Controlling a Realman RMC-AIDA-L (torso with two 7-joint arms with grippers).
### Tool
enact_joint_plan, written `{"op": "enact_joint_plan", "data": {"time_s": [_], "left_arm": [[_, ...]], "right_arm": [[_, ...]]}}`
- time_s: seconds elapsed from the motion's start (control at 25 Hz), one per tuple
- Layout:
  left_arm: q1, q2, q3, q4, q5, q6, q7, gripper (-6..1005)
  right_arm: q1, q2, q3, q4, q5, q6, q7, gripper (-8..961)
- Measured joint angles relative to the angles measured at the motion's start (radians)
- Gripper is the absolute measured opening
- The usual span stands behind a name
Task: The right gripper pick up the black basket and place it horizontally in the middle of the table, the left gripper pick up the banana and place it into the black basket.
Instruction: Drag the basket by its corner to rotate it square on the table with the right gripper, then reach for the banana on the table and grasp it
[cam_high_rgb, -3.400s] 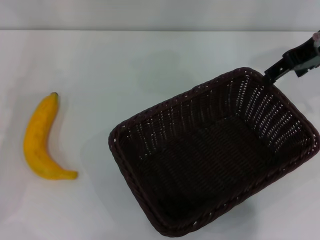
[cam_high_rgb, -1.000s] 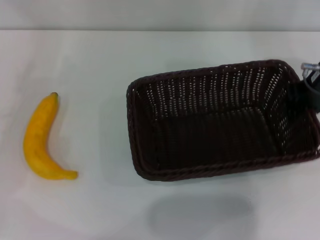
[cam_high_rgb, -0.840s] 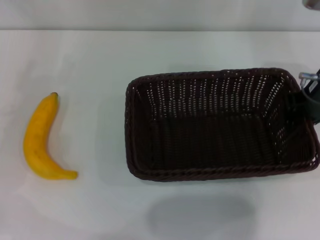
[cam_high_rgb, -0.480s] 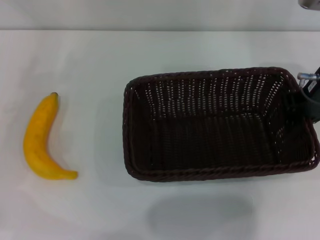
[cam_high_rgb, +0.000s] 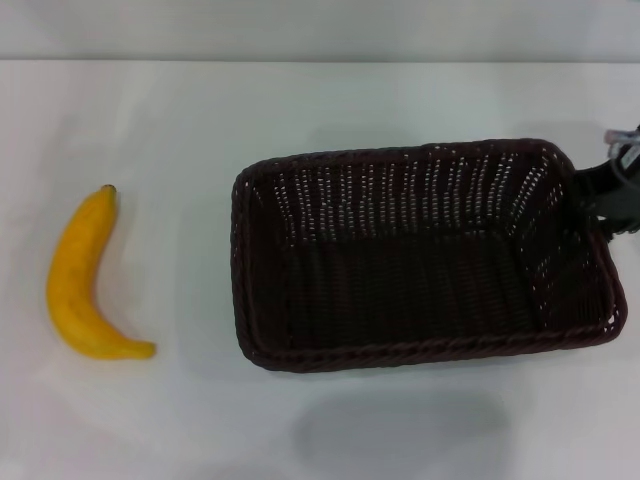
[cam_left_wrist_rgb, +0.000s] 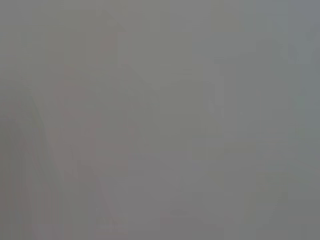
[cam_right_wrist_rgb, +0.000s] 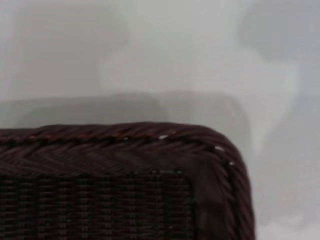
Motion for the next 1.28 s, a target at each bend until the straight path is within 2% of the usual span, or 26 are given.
{"op": "enact_joint_plan", "data": {"time_s": [0.16,0.28,0.4,0.52,0.56,0.64,0.68,0.72,0.8,0.84,0.96,1.04,1.12,1.2,1.28], "left_arm": [[0.004,-0.002,0.000,0.000,0.000,0.000,0.000,875],[0.012,-0.005,0.000,0.000,0.001,0.000,0.000,875],[0.016,-0.007,0.000,0.000,0.001,0.001,0.000,875],[0.018,-0.013,0.003,0.000,0.003,0.003,0.003,875],[0.018,-0.018,0.004,0.000,0.005,0.003,0.004,875],[0.019,-0.028,0.007,0.005,0.016,0.003,0.002,875],[0.022,-0.034,0.008,0.013,0.029,0.003,0.000,875],[0.030,-0.048,0.009,0.033,0.061,0.005,-0.002,875],[0.046,-0.071,0.008,0.078,0.103,0.021,-0.008,875],[0.058,-0.085,0.008,0.108,0.121,0.034,-0.015,875],[0.115,-0.141,0.008,0.235,0.179,0.108,-0.087,875],[0.147,-0.161,0.009,0.308,0.233,0.153,-0.154,875],[0.168,-0.167,0.017,0.345,0.280,0.176,-0.240,875],[0.188,-0.161,0.029,0.380,0.345,0.202,-0.382,875],[0.208,-0.155,0.032,0.437,0.438,0.245,-0.546,875]], "right_arm": [[-0.003,-0.017,0.001,-0.004,0.006,0.011,0.008,328],[-0.004,-0.042,0.001,-0.034,0.029,0.015,0.011,375],[-0.014,-0.068,0.002,-0.114,0.045,0.008,-0.002,423],[-0.042,-0.078,0.012,-0.219,0.046,-0.033,-0.070,498],[-0.053,-0.075,0.017,-0.246,0.043,-0.055,-0.103,541],[-0.103,-0.052,0.042,-0.335,0.030,-0.144,-0.247,627],[-0.152,-0.018,0.081,-0.401,0.015,-0.220,-0.389,670],[-0.163,-0.009,0.092,-0.412,0.012,-0.234,-0.419,670],[-0.220,0.022,0.145,-0.453,0.011,-0.317,-0.562,671],[-0.257,0.028,0.168,-0.462,0.028,-0.377,-0.628,671],[-0.373,0.023,0.196,-0.443,0.136,-0.585,-0.782,672],[-0.455,0.021,0.219,-0.399,0.271,-0.731,-0.924,672],[-0.510,0.024,0.243,-0.350,0.409,-0.835,-1.059,673],[-0.567,0.023,0.276,-0.251,0.635,-0.938,-1.268,673],[-0.586,0.021,0.322,-0.146,0.824,-0.975,-1.446,674]]}}
